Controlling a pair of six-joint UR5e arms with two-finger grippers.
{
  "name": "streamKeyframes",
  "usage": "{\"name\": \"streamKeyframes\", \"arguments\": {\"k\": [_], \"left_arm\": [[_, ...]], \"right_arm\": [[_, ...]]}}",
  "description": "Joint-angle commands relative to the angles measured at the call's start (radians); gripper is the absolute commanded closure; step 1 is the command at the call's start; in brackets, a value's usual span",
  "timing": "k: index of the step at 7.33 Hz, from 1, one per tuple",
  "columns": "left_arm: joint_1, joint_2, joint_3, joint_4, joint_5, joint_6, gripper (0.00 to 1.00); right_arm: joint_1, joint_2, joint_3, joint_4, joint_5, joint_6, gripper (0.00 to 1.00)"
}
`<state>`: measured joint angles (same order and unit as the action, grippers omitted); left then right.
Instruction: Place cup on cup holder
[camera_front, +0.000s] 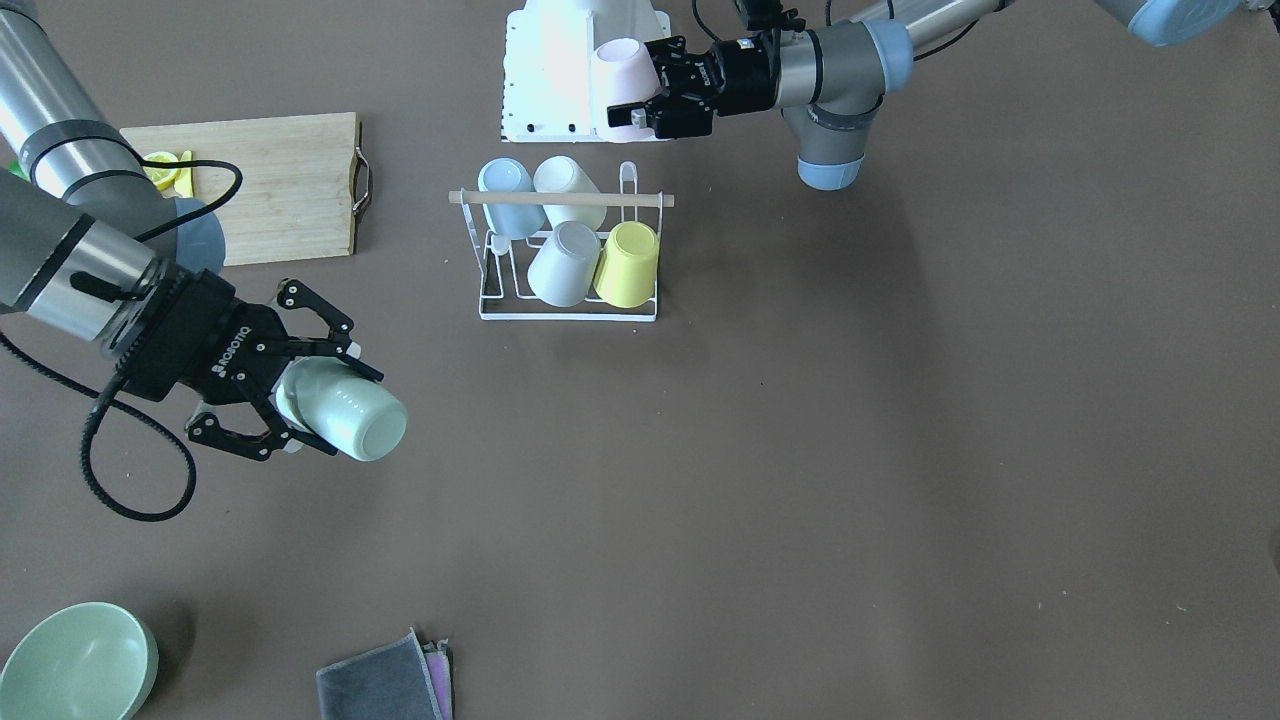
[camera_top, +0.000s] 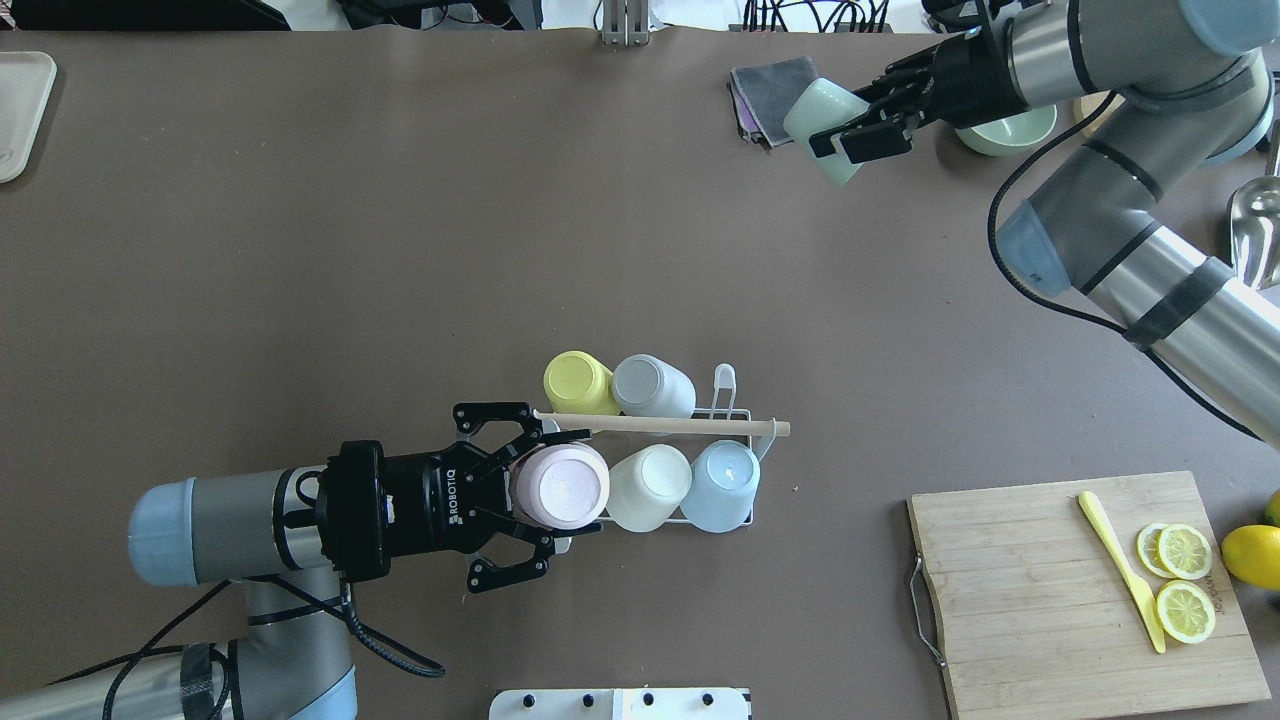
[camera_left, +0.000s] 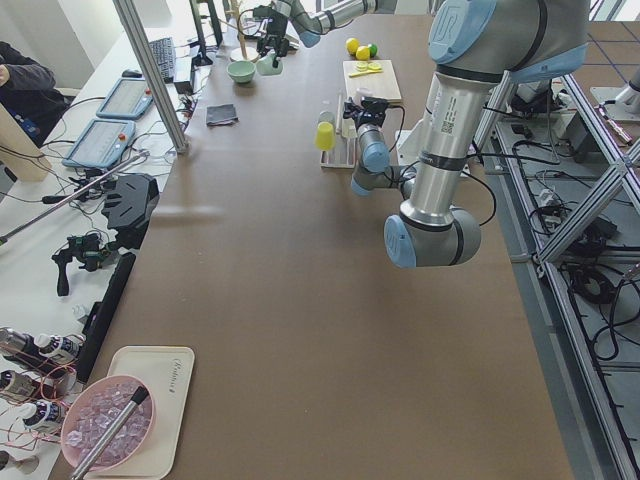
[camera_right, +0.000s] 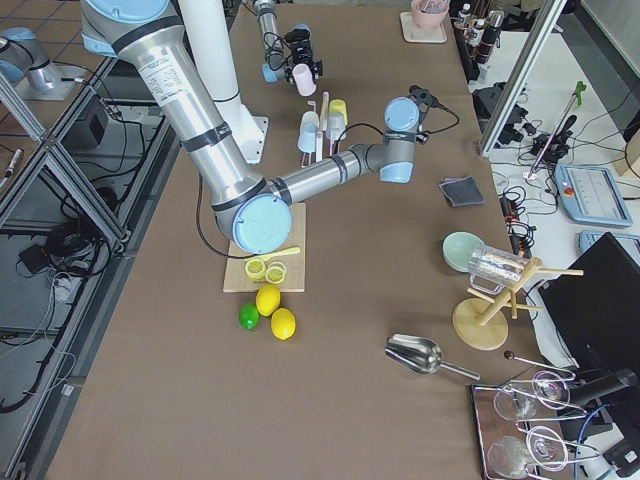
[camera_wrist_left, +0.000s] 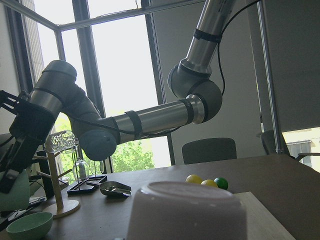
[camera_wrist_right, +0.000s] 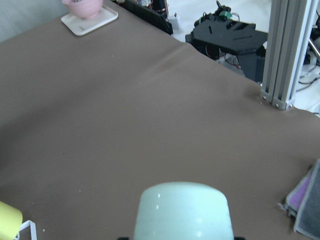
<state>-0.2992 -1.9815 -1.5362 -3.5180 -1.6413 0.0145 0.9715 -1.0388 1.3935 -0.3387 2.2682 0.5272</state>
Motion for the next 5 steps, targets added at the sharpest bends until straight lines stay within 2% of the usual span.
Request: {"name": "streamKeyframes", "arguments": {"k": [1,2,5], "left_arm": [[-0.001,-0.002,0.025,-0.038,0.003,0.016,0.66],[-0.003,-0.007,0.043,-0.038,0.005,0.019,0.66],[-0.003,-0.023,0.102,-0.036,0.006,0.016,0.65]], "right_arm": [[-0.117,-0.030,0.010,0.209,-0.168,0.073,0.77],[-0.132,-0.030,0.013,0.248,-0.196,0.070,0.77],[-0.191,-0.069,0.016,0.467,-0.254,0.012,0.77]]}}
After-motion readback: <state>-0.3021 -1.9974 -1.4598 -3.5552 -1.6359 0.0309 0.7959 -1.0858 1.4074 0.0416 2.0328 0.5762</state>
